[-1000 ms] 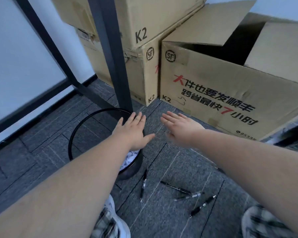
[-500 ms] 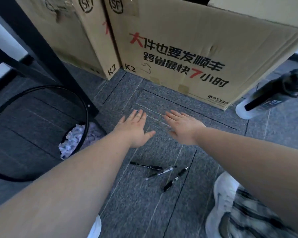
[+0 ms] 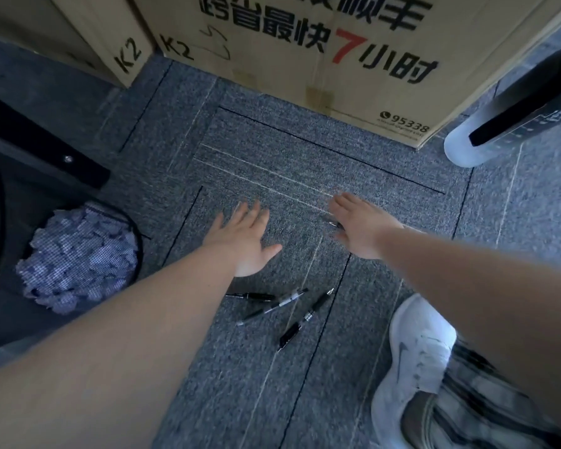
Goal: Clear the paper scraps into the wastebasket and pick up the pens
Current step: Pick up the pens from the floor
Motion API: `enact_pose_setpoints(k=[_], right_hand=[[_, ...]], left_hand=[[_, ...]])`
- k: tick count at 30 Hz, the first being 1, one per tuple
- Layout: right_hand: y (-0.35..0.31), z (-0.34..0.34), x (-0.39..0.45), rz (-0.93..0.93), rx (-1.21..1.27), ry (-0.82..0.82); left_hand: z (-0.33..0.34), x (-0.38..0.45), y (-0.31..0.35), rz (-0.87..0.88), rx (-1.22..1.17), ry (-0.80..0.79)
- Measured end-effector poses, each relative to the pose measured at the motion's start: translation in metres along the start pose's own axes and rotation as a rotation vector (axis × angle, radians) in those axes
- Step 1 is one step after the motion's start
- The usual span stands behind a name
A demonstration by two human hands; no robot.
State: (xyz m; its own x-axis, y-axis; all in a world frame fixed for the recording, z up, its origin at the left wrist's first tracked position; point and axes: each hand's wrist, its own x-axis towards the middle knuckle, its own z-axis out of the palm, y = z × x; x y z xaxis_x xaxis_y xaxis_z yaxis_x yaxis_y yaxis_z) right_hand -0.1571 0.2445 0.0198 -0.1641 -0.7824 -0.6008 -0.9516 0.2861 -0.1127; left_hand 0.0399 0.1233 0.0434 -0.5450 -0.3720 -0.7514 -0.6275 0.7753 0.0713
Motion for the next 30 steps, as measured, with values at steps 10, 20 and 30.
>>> enact_pose_setpoints(k=[10, 20, 30], right_hand=[[-0.002, 0.029, -0.002, 0.241, 0.111, 0.017], [-0.028, 0.027, -0.007, 0.090, -0.015, 0.116], [-0.045, 0.022, -0.018, -0.187, 0.070, 0.153]], left_hand=[[0.036, 0.008, -0.005, -0.013, -0.032, -0.029], [0.046, -0.007, -0.004, 0.024, -0.014, 0.151], [0.072, -0.020, 0.002, 0.060, 0.003, 0.052]])
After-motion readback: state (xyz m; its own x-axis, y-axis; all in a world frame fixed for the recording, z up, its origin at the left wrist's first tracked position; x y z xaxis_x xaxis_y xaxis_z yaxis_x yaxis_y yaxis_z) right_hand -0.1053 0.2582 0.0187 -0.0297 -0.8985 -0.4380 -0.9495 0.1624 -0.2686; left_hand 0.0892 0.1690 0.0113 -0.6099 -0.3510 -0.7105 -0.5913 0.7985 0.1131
